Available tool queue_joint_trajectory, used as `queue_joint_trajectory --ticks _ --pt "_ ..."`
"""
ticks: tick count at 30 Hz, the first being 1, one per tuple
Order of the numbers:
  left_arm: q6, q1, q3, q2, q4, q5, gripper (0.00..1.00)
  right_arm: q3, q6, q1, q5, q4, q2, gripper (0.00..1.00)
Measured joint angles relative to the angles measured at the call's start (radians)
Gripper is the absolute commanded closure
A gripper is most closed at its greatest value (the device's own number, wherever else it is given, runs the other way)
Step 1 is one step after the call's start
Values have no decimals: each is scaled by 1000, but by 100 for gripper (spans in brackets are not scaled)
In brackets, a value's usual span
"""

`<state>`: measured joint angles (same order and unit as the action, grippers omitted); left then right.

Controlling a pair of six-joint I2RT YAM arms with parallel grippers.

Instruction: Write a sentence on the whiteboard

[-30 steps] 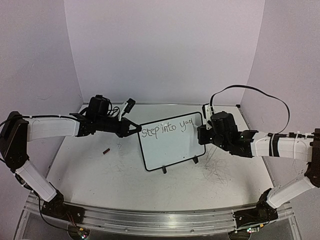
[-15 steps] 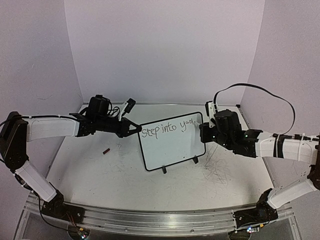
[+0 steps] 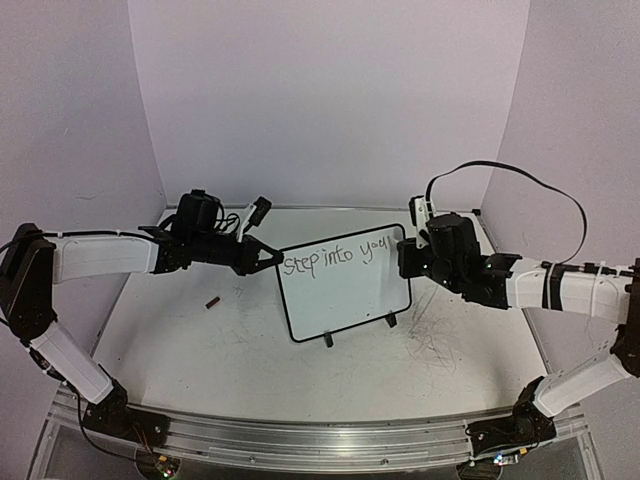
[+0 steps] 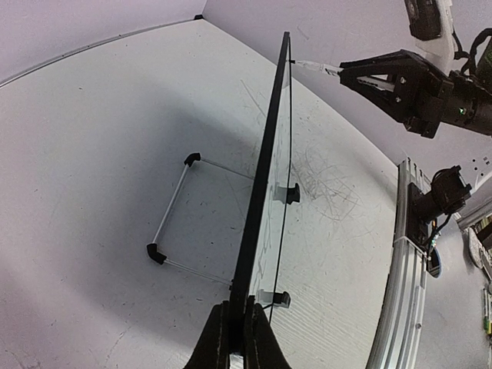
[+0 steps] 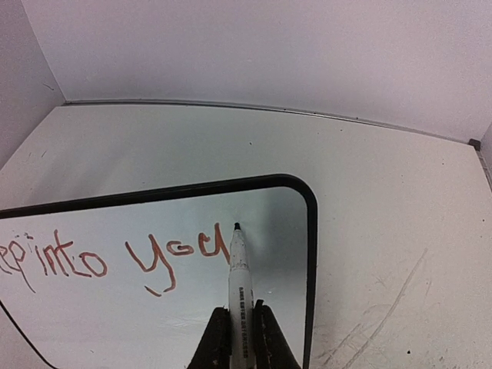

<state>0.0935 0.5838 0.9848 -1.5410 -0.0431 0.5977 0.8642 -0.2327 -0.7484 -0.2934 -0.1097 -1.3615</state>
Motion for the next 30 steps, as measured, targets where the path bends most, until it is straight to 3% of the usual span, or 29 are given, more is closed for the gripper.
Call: queue_joint_trajectory --ticks 30 --pt "1 3 0 0 1 -11 100 -33 -20 2 4 1 -11 100"
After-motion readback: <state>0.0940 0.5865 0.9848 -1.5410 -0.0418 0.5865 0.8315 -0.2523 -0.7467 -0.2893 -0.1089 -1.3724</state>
